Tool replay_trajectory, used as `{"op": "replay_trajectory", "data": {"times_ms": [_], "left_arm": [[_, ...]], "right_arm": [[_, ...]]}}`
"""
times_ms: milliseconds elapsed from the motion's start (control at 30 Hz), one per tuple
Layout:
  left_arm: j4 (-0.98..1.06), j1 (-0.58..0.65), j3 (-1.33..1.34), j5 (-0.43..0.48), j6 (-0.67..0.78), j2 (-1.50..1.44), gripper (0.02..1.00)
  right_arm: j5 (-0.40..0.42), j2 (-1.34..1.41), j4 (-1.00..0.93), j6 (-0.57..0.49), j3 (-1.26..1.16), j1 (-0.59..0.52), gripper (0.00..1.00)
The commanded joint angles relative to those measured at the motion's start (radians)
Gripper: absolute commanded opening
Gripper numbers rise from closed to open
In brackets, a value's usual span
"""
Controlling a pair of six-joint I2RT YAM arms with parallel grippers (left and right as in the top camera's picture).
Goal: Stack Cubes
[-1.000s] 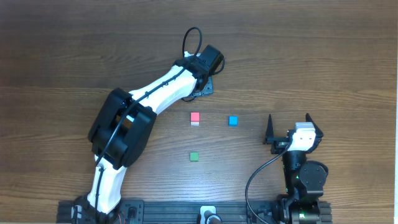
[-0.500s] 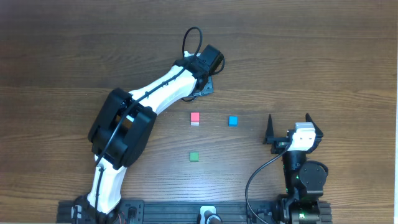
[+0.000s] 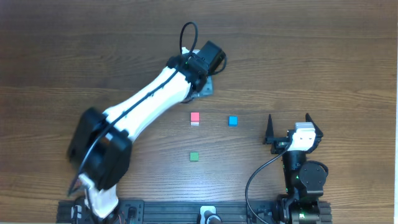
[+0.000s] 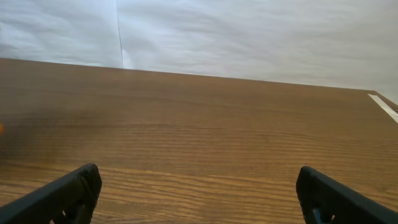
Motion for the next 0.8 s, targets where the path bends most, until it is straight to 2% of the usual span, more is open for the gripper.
{"op": "replay_trajectory", "data": {"times_ms": [33,300,800], "left_arm": [[-0.040,-0.092,-0.044,-0.042,-0.093,-0.098,0.069],[-0.017,-0.134,-0.183,-0.059,-0.161,-0.131,0.060],[-0.002,-0.134,-0.232,-0.040,-0.161,-0.133,0.042]], "right_arm": [[0.002,-0.008,0.001,-0.001,-0.007,-0.005,0.993],[0.002,-0.008,0.001,-0.001,-0.007,-0.005,0.991],[0.002,-0.008,0.001,-0.001,-0.007,-0.005,0.993]]}}
